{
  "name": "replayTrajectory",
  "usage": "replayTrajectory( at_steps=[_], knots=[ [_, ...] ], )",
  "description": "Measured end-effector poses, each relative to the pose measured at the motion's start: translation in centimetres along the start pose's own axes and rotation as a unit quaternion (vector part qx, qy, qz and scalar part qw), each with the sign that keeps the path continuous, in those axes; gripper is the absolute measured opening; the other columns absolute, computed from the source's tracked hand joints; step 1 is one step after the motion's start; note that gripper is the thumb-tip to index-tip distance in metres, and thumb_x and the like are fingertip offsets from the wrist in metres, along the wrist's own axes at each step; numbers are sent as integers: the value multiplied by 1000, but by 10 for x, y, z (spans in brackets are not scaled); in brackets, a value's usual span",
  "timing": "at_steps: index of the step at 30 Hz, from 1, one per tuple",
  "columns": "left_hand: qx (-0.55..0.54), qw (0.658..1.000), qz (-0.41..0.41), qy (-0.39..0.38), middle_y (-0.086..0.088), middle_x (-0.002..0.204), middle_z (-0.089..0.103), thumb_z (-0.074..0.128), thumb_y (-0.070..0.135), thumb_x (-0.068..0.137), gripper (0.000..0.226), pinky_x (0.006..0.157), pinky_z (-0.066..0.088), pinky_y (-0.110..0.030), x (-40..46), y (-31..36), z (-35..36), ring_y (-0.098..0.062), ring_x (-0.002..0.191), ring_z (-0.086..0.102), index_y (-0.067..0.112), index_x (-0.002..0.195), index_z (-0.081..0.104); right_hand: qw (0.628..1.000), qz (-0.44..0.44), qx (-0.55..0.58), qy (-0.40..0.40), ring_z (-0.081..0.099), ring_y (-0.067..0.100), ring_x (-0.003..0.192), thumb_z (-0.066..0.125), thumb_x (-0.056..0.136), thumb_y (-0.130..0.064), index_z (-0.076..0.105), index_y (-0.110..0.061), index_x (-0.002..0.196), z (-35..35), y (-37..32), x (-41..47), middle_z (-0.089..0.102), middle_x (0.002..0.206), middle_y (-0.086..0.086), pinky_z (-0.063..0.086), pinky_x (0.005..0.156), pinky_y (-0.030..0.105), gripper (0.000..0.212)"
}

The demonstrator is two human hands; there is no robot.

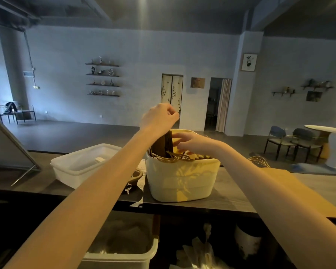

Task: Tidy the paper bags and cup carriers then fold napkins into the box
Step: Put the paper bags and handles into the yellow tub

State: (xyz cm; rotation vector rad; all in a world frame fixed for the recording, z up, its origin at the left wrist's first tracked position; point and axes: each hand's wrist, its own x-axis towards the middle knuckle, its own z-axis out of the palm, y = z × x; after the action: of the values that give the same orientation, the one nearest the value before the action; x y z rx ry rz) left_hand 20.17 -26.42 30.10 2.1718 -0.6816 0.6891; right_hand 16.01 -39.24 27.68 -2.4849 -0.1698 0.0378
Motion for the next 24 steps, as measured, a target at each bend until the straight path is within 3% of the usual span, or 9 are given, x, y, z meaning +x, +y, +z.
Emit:
replayTrajectory(
  at_steps=[3,6,11,15,17,19,21,24],
  knots=[
    [59,995,-2,-83,-3,108,63,49,31,95,26,92,49,-37,1,-3,8,-16,96,57,16,113,61,1000,-12,14,15,48,19,122,42,97,-5,39,-19,140,2,4,0,51,135,5,39,100,29,46],
    [129,985,-14,-117,0,105,63,47,35,95,27,96,44,-41,-3,-11,11,-12,89,53,20,112,62,999,-26,24,13,51,15,116,44,97,-9,45,-24,136,3,6,3,53,131,2,41,98,28,42],
    [170,982,-63,-55,-6,113,61,49,23,95,22,92,46,-38,-11,-33,10,-20,102,54,18,113,61,1000,-10,-11,-15,51,17,117,51,96,-27,44,-26,136,15,4,8,50,136,4,44,95,26,41],
    [193,963,-184,-45,-16,127,43,54,28,91,49,93,41,-37,-11,-39,6,-30,118,41,9,132,36,999,-24,-26,-7,51,15,117,53,95,-30,38,-22,141,23,-3,12,51,137,4,41,90,23,49],
    [151,956,-239,-79,-10,103,54,49,34,93,45,78,45,-33,-11,-44,3,-21,94,54,6,127,39,998,-30,-50,-8,51,17,118,55,93,-34,35,-23,143,26,-6,15,51,138,4,40,92,25,54],
    [129,958,-232,-104,-3,76,52,43,31,95,27,62,41,-27,-7,-51,4,-13,67,51,8,106,51,997,-22,-71,-11,49,19,119,56,92,-36,35,-23,144,28,-8,17,50,138,4,40,94,27,57],
    [104,964,-218,-111,-4,70,52,42,25,96,19,62,42,-27,-4,-53,5,-14,66,53,8,92,51,996,-16,-82,-14,49,18,117,57,92,-33,37,-23,143,28,-9,20,49,137,4,40,92,26,55],
    [20,968,-220,-120,-11,77,55,40,17,97,16,63,45,-24,-2,-51,7,-20,74,58,5,90,48,995,-12,-99,4,54,14,100,61,90,-25,46,-20,137,25,-11,21,56,121,3,47,84,23,50]
  ],
)
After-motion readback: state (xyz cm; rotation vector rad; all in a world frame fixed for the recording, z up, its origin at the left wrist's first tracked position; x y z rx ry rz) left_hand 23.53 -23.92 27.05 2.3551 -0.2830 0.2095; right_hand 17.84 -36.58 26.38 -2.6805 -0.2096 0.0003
